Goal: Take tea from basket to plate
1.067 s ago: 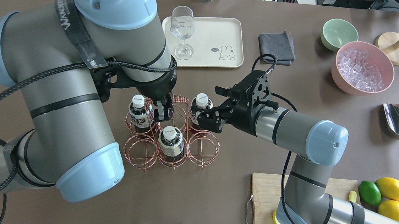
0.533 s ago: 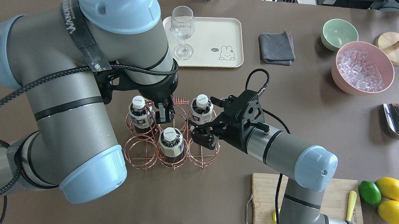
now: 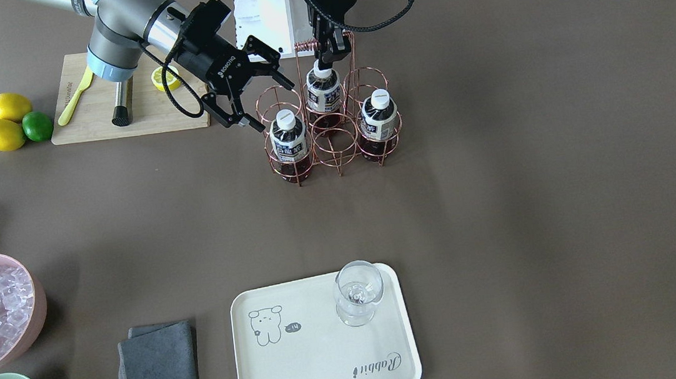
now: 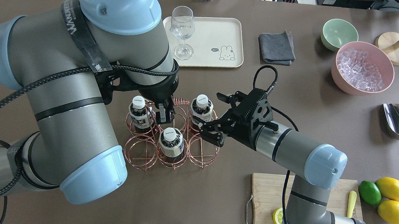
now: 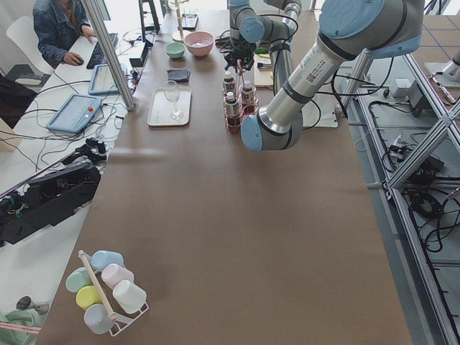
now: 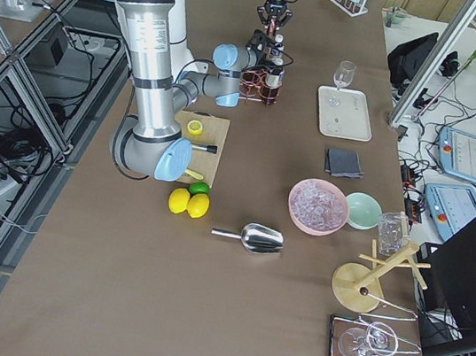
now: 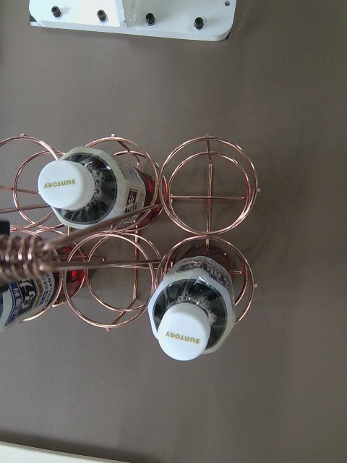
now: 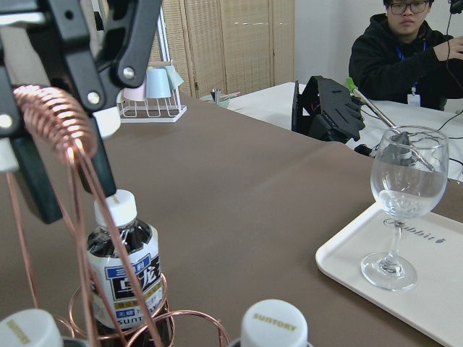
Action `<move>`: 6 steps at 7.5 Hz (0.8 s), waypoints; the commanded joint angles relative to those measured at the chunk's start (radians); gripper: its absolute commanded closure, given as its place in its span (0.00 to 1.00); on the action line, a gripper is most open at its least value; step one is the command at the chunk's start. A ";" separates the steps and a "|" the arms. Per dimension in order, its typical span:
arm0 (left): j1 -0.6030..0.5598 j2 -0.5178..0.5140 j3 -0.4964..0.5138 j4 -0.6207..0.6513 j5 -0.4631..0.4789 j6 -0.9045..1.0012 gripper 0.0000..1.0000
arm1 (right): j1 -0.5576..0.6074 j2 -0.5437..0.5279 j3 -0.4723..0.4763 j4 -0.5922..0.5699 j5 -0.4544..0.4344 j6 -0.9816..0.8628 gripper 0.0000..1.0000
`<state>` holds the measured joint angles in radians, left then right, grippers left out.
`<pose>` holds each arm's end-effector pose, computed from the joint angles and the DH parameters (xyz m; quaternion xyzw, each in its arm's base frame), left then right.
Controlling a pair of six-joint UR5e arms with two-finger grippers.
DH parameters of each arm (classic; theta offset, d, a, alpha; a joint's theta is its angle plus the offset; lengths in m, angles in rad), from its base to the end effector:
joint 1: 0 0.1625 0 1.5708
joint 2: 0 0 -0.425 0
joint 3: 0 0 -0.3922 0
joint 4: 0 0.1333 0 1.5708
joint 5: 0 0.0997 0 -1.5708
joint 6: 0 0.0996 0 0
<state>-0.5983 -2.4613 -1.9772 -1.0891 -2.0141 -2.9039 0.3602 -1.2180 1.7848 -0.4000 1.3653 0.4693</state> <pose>0.4202 -0.3961 0.0414 -0.3273 0.2884 -0.6870 0.5811 -0.4674 -0.3402 0.2362 0.5563 -0.5213 -0.1597 0.6271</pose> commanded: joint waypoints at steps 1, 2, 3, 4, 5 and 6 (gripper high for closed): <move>0.000 -0.001 0.000 0.000 0.000 0.000 1.00 | 0.046 -0.006 -0.008 0.003 0.015 -0.006 0.07; 0.000 -0.001 -0.002 0.000 0.000 0.000 1.00 | 0.058 0.001 -0.011 -0.002 0.024 0.002 0.12; 0.000 -0.001 -0.002 0.000 0.000 0.000 1.00 | 0.056 0.008 -0.012 -0.005 0.023 0.014 0.12; 0.000 -0.001 -0.002 0.000 0.000 0.000 1.00 | 0.046 0.009 -0.010 -0.005 0.023 0.044 0.12; 0.000 -0.001 0.000 0.000 0.000 0.000 1.00 | 0.039 0.012 -0.010 -0.010 0.020 0.086 0.11; 0.000 -0.001 0.000 0.000 0.000 0.000 1.00 | 0.027 0.021 -0.010 -0.011 0.017 0.089 0.11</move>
<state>-0.5983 -2.4620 -1.9782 -1.0891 -2.0141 -2.9038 0.4034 -1.2077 1.7746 -0.4070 1.3864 0.5286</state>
